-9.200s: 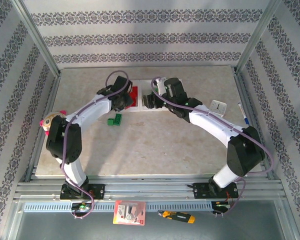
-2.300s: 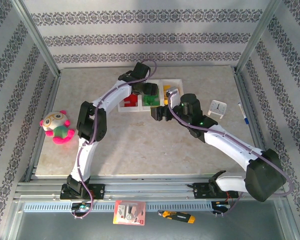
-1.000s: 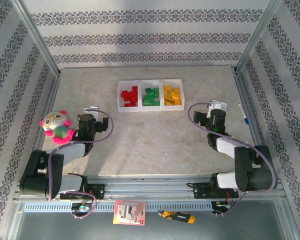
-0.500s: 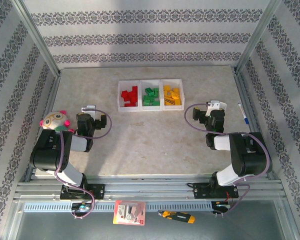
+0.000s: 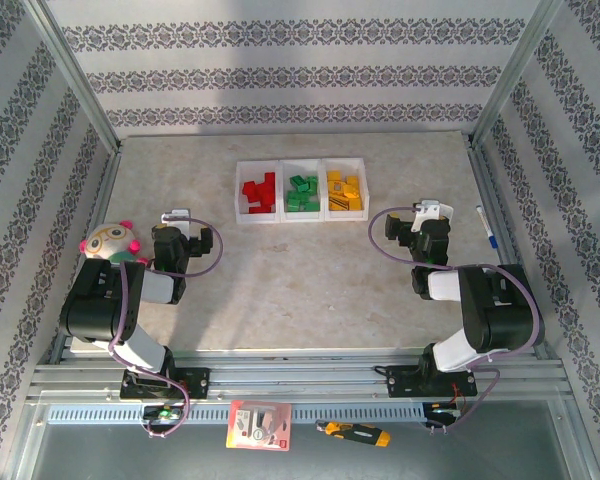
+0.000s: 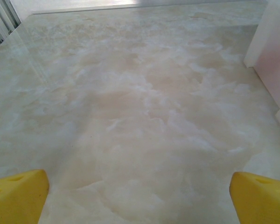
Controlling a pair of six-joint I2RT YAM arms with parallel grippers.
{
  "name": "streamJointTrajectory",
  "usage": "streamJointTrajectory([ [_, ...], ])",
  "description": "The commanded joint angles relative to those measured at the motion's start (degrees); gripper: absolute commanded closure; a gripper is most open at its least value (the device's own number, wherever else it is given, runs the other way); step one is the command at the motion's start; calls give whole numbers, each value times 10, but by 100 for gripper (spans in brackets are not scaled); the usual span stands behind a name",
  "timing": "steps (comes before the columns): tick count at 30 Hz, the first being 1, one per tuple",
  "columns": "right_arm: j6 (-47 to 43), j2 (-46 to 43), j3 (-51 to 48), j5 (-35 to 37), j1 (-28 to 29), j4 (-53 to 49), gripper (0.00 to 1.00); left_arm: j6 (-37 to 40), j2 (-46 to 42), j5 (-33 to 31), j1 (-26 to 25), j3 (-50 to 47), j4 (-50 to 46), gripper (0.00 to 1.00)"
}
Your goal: Sort the legos into containers by color
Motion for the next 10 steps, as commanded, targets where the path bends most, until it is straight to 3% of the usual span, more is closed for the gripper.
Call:
streamJointTrajectory([
  [1, -5, 0, -4, -11, -4, 25, 2, -5, 0, 12, 7, 9, 23, 1],
  [10, -5, 0, -4, -11, -4, 25, 2, -3, 0, 11, 7, 7, 26, 1],
])
